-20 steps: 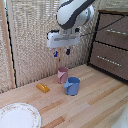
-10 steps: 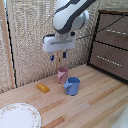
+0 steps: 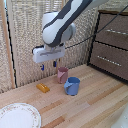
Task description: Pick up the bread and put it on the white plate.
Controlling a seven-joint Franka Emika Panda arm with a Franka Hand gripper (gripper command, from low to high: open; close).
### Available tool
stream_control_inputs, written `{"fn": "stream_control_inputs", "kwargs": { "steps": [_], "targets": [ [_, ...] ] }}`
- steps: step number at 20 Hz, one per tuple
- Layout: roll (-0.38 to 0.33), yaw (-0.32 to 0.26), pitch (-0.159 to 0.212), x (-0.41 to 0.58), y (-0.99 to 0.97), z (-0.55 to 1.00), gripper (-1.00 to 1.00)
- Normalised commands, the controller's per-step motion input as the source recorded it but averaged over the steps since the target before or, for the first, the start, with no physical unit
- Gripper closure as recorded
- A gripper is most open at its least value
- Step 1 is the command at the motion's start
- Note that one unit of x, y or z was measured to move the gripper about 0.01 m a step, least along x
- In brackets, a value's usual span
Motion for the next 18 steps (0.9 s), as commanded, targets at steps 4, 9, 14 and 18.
{"fn": "stream_control_inputs", "kwargs": {
  "steps": [4, 9, 14, 18],
  "targets": [
    [-0.087, 0.197, 0.034, 0.551, 0.2, -0.35, -1.0],
    [-0.104, 0.226, 0.052, 0.462, 0.05, -0.38, -1.0],
    [-0.107, 0.208, 0.078, 0.407, 0.0, -0.39, -1.0],
    [-0.087, 0.169, 0.057, 0.317, 0.0, -0.35, -1.0]
  ]
}}
